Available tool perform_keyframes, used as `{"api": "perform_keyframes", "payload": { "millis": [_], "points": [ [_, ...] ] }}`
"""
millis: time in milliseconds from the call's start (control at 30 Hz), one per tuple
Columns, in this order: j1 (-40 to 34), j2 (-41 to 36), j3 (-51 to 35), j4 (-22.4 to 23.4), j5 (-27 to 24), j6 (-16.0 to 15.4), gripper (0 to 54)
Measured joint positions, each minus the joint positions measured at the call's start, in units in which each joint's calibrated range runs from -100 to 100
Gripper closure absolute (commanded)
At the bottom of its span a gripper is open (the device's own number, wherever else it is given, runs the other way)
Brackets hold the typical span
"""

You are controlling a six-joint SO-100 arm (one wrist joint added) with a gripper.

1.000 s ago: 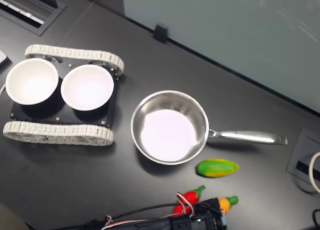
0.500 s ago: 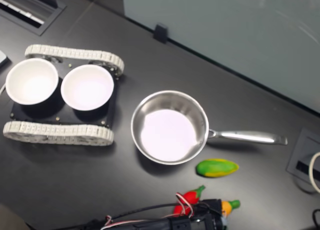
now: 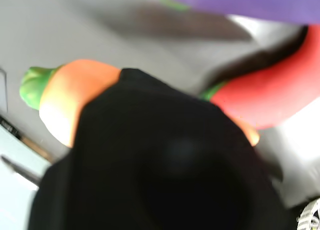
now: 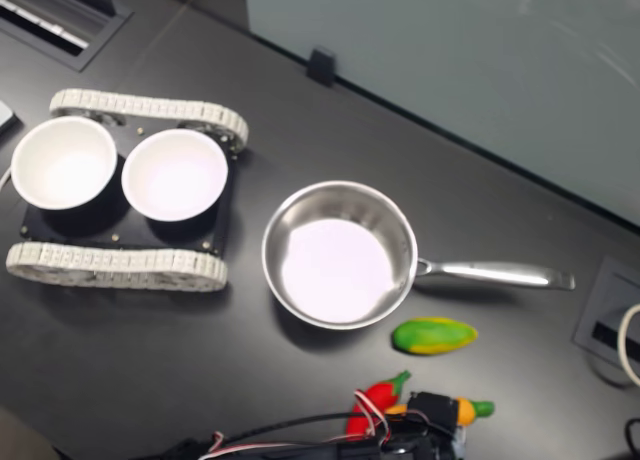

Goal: Pick up the carrot and place them in the pan

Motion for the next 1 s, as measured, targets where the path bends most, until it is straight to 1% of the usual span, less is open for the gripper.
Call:
{"api": "perform_keyframes", "payload": {
  "millis": [167,233,333,567,833,1000],
  "points": [
    [0.11,-1.52,-4.80,3.74,-1.66,-1.93,53.4],
    [0.66,-2.53,-5.61,4.33,-2.49,-2.85,53.4],
    [1.32,-3.87,-6.24,4.50,-4.49,-4.13,53.4],
    [3.41,-7.24,-8.14,4.59,-9.52,-8.26,53.5],
    [2.97,-13.38,-8.14,4.59,-14.02,-10.65,53.5],
    [2.86,-18.35,-7.69,4.59,-15.38,-11.02,53.5]
  ]
}}
